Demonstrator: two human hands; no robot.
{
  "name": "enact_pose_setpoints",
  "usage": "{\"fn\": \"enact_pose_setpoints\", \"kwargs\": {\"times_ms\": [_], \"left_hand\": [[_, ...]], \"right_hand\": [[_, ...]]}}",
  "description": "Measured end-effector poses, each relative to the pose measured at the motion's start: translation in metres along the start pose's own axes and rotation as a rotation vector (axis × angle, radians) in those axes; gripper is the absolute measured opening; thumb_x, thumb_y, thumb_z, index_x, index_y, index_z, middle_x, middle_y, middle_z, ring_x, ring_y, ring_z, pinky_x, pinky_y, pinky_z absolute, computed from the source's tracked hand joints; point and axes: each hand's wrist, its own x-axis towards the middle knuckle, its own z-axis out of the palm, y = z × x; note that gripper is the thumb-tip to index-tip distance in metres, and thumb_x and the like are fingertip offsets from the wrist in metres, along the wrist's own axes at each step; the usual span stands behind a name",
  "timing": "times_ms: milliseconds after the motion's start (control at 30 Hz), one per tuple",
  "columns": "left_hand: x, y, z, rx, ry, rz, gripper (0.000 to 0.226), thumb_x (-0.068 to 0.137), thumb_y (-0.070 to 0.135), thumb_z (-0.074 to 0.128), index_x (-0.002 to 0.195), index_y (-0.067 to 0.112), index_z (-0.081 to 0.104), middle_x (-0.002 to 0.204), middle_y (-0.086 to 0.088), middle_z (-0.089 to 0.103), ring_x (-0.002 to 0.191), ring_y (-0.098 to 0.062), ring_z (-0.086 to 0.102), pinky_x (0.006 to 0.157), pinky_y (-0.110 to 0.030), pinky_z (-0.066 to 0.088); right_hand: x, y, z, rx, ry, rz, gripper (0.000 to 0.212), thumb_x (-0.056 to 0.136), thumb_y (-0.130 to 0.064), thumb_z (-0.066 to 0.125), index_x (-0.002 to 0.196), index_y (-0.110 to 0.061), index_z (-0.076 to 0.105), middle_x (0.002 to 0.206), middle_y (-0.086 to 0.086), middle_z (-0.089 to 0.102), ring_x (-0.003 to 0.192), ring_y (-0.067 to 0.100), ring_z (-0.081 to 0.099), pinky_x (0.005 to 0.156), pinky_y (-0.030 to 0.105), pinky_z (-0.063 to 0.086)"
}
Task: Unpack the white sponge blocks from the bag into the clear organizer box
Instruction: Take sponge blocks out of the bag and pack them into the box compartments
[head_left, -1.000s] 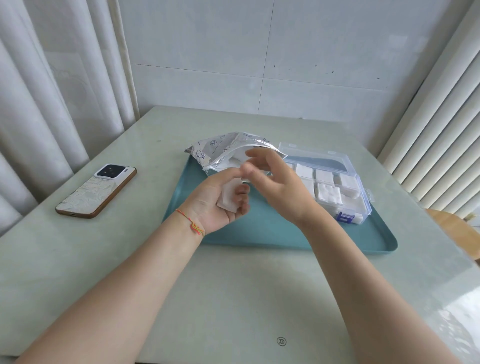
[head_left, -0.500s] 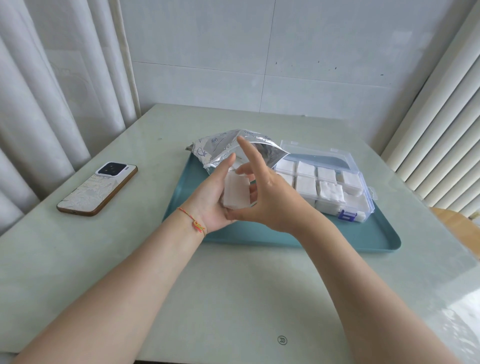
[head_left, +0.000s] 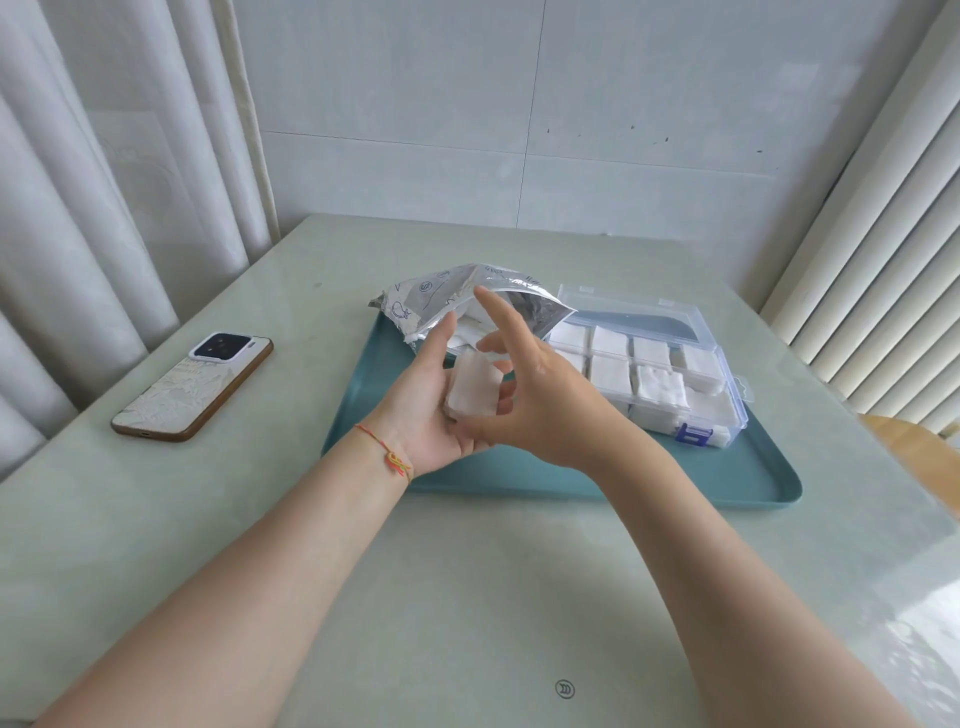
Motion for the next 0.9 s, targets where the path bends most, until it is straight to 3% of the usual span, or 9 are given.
{"fn": "enact_pose_setpoints", "kwargs": {"times_ms": [100, 200, 300, 433, 500, 567, 633, 767, 900], "left_hand": [[0.004, 0.0, -0.005, -0.055, 0.048, 0.001, 0.067, 0.086, 0.076, 0.043, 0.098, 0.014, 0.066, 0.089, -0.001, 0.061, 0.079, -0.015, 0.06, 0.063, -0.027, 0.053], [0.007, -0.002, -0.006, -0.039, 0.036, 0.007, 0.066, 0.087, 0.076, 0.041, 0.107, 0.016, 0.062, 0.089, 0.0, 0.058, 0.079, -0.015, 0.056, 0.062, -0.027, 0.052], [0.009, -0.003, -0.005, -0.06, 0.023, 0.019, 0.061, 0.089, 0.073, 0.043, 0.106, 0.018, 0.062, 0.087, 0.003, 0.057, 0.073, -0.013, 0.054, 0.06, -0.027, 0.052], [0.009, -0.003, -0.004, -0.107, 0.029, 0.051, 0.049, 0.092, 0.066, 0.044, 0.095, 0.023, 0.066, 0.092, 0.008, 0.059, 0.071, -0.012, 0.053, 0.058, -0.025, 0.051], [0.009, -0.003, -0.005, -0.096, 0.022, 0.05, 0.051, 0.09, 0.067, 0.047, 0.101, 0.022, 0.066, 0.098, 0.006, 0.059, 0.084, -0.014, 0.055, 0.066, -0.027, 0.051], [0.009, -0.002, -0.005, -0.067, 0.008, 0.04, 0.057, 0.087, 0.07, 0.05, 0.111, 0.02, 0.061, 0.105, 0.0, 0.055, 0.096, -0.017, 0.056, 0.075, -0.029, 0.049], [0.007, -0.002, -0.003, -0.045, -0.02, 0.047, 0.057, 0.087, 0.07, 0.051, 0.113, 0.02, 0.054, 0.103, -0.003, 0.053, 0.092, -0.018, 0.058, 0.073, -0.028, 0.049], [0.006, -0.003, -0.001, 0.077, -0.1, 0.107, 0.045, 0.092, 0.059, 0.051, 0.113, 0.022, 0.064, 0.101, -0.001, 0.054, 0.09, -0.015, 0.054, 0.072, -0.024, 0.05], [0.002, -0.003, 0.003, 0.065, -0.12, 0.119, 0.033, 0.092, 0.049, 0.052, 0.106, 0.022, 0.066, 0.094, 0.001, 0.06, 0.082, -0.011, 0.062, 0.062, -0.022, 0.054]], "right_hand": [[-0.001, -0.001, -0.001, 0.018, 0.03, -0.01, 0.096, 0.073, -0.035, 0.083, 0.15, -0.031, 0.026, 0.13, -0.006, 0.048, 0.113, 0.008, 0.047, 0.093, 0.02, 0.039], [-0.001, -0.002, 0.001, 0.019, 0.056, -0.026, 0.087, 0.075, -0.031, 0.081, 0.146, -0.031, 0.032, 0.122, -0.01, 0.051, 0.111, 0.013, 0.049, 0.095, 0.026, 0.041], [-0.002, -0.004, 0.001, 0.005, 0.07, -0.05, 0.081, 0.076, -0.028, 0.079, 0.144, -0.032, 0.035, 0.117, -0.011, 0.053, 0.108, 0.015, 0.051, 0.097, 0.033, 0.042], [0.0, -0.001, 0.002, 0.014, 0.067, -0.054, 0.075, 0.077, -0.029, 0.078, 0.142, -0.03, 0.039, 0.118, -0.01, 0.055, 0.109, 0.014, 0.05, 0.096, 0.034, 0.043], [0.0, 0.001, 0.004, 0.013, 0.064, -0.054, 0.078, 0.077, -0.032, 0.078, 0.143, -0.03, 0.037, 0.128, -0.009, 0.052, 0.115, 0.012, 0.049, 0.097, 0.03, 0.043], [0.001, 0.003, 0.003, 0.02, 0.057, -0.043, 0.086, 0.076, -0.036, 0.08, 0.147, -0.03, 0.032, 0.135, -0.01, 0.047, 0.117, 0.007, 0.047, 0.092, 0.016, 0.042], [0.002, 0.004, 0.002, 0.04, 0.028, 0.005, 0.096, 0.072, -0.04, 0.083, 0.149, -0.032, 0.026, 0.131, -0.012, 0.044, 0.11, 0.005, 0.05, 0.083, 0.01, 0.043], [0.002, 0.007, 0.004, 0.091, -0.018, 0.046, 0.109, 0.065, -0.038, 0.087, 0.15, -0.036, 0.018, 0.12, -0.002, 0.052, 0.09, 0.016, 0.061, 0.089, 0.038, 0.053], [0.003, 0.004, 0.002, 0.05, 0.004, 0.032, 0.109, 0.067, -0.028, 0.087, 0.15, -0.041, 0.017, 0.119, 0.002, 0.054, 0.081, 0.01, 0.057, 0.091, 0.042, 0.052]]}}
